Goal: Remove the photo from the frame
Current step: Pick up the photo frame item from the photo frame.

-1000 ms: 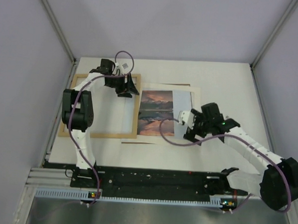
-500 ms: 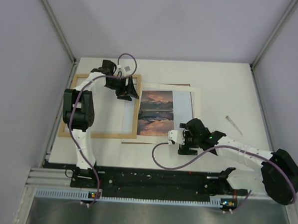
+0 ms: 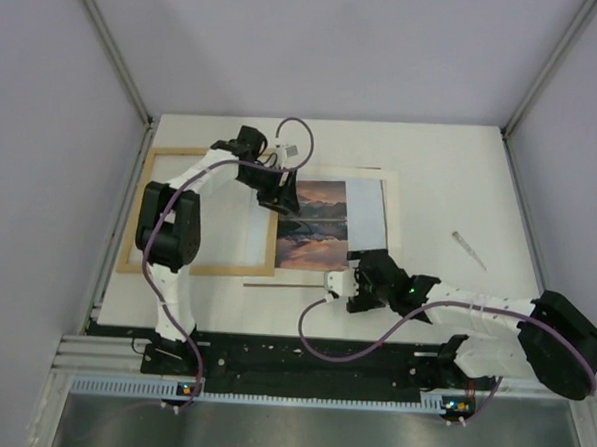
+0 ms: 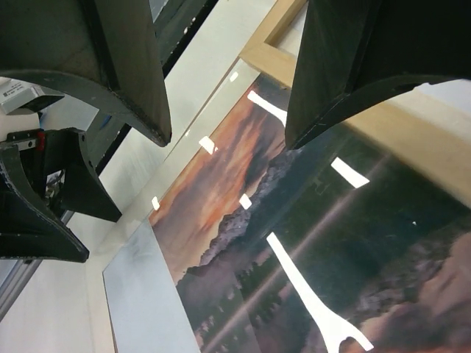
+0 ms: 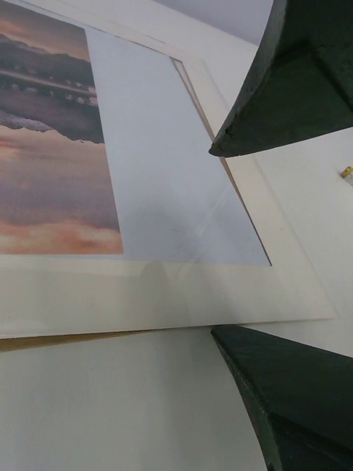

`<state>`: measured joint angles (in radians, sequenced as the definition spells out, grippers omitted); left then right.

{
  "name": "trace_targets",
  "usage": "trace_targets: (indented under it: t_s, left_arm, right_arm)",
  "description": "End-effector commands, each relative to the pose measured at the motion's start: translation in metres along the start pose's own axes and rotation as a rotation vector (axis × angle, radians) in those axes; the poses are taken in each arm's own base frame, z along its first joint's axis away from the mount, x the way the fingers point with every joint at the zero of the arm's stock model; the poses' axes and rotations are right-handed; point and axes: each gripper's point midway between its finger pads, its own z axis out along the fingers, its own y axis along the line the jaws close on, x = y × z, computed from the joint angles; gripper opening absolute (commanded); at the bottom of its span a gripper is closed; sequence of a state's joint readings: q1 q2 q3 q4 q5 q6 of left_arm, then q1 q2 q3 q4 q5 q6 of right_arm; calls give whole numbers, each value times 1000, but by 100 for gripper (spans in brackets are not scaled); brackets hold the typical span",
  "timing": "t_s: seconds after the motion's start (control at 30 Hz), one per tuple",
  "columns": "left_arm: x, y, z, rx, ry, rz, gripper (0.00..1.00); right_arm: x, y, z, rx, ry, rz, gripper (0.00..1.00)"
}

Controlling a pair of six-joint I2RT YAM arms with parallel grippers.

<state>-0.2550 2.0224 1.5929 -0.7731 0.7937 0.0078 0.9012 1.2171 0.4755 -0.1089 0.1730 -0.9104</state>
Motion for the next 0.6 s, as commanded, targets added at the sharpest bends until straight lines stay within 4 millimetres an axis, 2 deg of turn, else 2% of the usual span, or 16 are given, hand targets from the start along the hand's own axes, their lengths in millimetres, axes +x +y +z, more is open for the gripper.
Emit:
trace_targets:
  t_s: [0.0, 0.13, 0.27, 0.43, 0.57]
  left_arm:
    - [6, -14, 28, 12, 61, 80, 69]
    - [10, -20, 61, -7, 131, 100, 69]
    - [30, -13, 89, -47, 214, 114, 68]
    - [50, -9, 101, -60, 277, 113, 68]
    - [53, -10, 103, -56, 283, 114, 68]
  right_arm:
    - [21, 27, -2, -41, 73, -97, 99]
    - [27, 15, -8, 42, 89, -109, 99]
    - [25, -7, -15, 178, 76, -119, 99]
    - [23, -29, -21, 316, 65, -109, 99]
    - [24, -34, -19, 348, 79, -108, 99]
